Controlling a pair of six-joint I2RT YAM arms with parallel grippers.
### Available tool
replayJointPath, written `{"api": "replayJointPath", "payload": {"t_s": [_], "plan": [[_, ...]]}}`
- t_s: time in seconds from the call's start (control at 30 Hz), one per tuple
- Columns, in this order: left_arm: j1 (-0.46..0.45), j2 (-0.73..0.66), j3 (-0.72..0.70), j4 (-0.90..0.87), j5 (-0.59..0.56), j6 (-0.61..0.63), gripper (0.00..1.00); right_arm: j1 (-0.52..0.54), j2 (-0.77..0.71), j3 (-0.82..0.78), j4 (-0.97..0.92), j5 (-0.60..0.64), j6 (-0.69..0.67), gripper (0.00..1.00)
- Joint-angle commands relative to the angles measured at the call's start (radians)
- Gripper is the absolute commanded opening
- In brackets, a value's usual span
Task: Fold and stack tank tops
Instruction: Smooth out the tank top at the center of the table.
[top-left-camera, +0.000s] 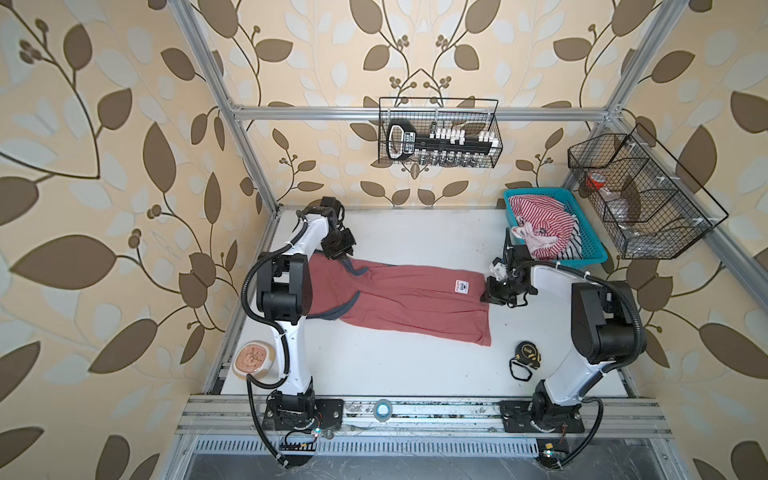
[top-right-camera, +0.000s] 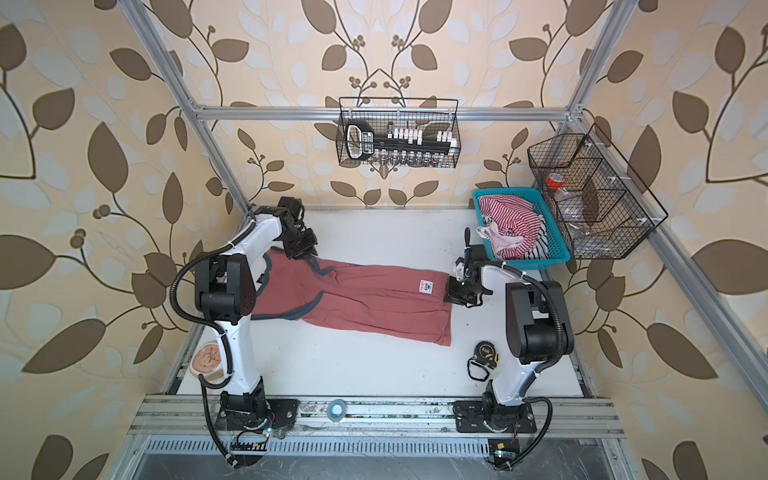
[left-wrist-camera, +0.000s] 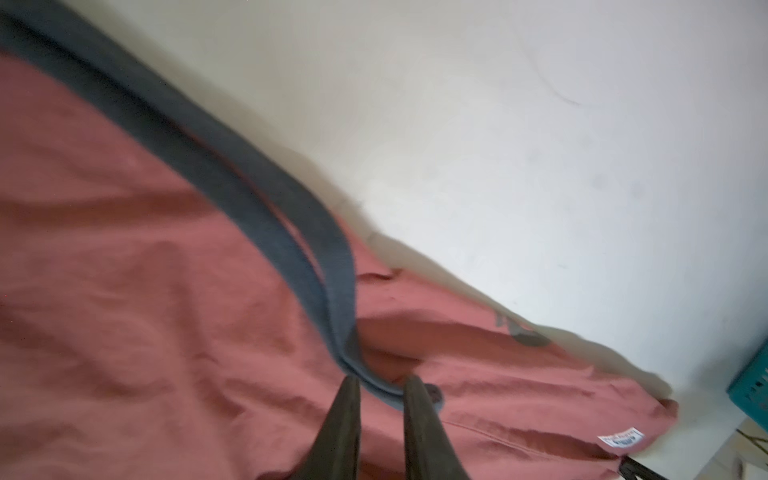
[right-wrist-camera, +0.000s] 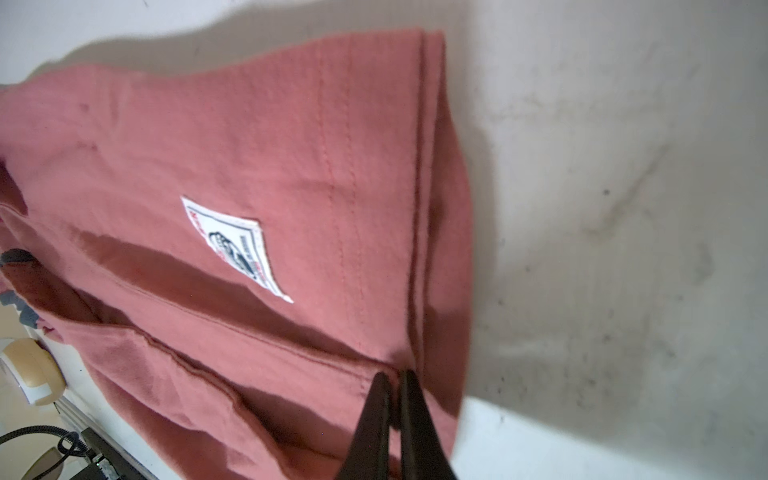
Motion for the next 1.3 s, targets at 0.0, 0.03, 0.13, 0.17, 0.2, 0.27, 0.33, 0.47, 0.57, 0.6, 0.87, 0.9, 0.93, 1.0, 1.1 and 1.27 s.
{"api": "replayJointPath", "payload": {"t_s": [0.0, 0.03, 0.13, 0.17, 0.2, 0.27, 0.33, 0.47, 0.57, 0.6, 0.87, 0.9, 0.93, 1.0, 1.1, 1.27], "plan": [[-0.075, 0.066, 0.125, -0.038, 0.051, 0.017, 0.22, 0.007, -0.032, 0.007, -0.037, 0.021, -0.015, 0.15], [-0.087, 0.094, 0.15, -0.053, 0.055, 0.024, 0.21, 0.007, -0.034, 0.007, -0.038, 0.021, -0.016, 0.16], [-0.101, 0.139, 0.176, -0.078, 0.083, 0.035, 0.2, 0.009, -0.039, 0.005, -0.044, 0.023, -0.016, 0.18], [-0.102, 0.141, 0.167, -0.083, 0.08, 0.038, 0.2, 0.009, -0.041, 0.003, -0.044, 0.024, -0.018, 0.18], [-0.102, 0.138, 0.153, -0.084, 0.076, 0.042, 0.2, 0.008, -0.041, 0.002, -0.046, 0.025, -0.019, 0.18], [-0.102, 0.12, 0.107, -0.086, 0.059, 0.053, 0.19, 0.007, -0.041, -0.002, -0.045, 0.026, -0.019, 0.19], [-0.102, 0.103, 0.056, -0.077, 0.053, 0.055, 0.19, 0.007, -0.041, -0.004, -0.044, 0.026, -0.019, 0.2], [-0.101, 0.067, -0.047, -0.058, 0.024, 0.045, 0.18, 0.007, -0.041, -0.006, -0.044, 0.027, -0.019, 0.21], [-0.093, 0.051, -0.092, -0.051, 0.009, 0.033, 0.18, 0.007, -0.046, -0.006, -0.048, 0.025, -0.022, 0.21], [-0.09, 0.046, -0.1, -0.049, 0.008, 0.03, 0.18, 0.007, -0.049, -0.006, -0.05, 0.025, -0.022, 0.21], [-0.072, -0.007, -0.137, -0.05, -0.01, 0.024, 0.18, 0.004, -0.064, -0.013, -0.058, 0.035, -0.025, 0.22], [-0.071, -0.01, -0.143, -0.051, -0.013, 0.024, 0.18, 0.003, -0.064, -0.013, -0.061, 0.035, -0.026, 0.23], [-0.069, -0.015, -0.149, -0.051, -0.013, 0.024, 0.18, 0.003, -0.064, -0.012, -0.063, 0.035, -0.026, 0.23], [-0.067, -0.022, -0.164, -0.05, -0.015, 0.024, 0.19, 0.0, -0.068, -0.011, -0.07, 0.04, -0.027, 0.23], [-0.065, -0.036, -0.19, -0.043, -0.013, 0.025, 0.2, -0.008, -0.081, -0.009, -0.081, 0.052, -0.029, 0.23], [-0.053, -0.059, -0.245, -0.032, -0.019, 0.026, 0.2, -0.019, -0.119, 0.0, -0.108, 0.073, -0.032, 0.24]]}}
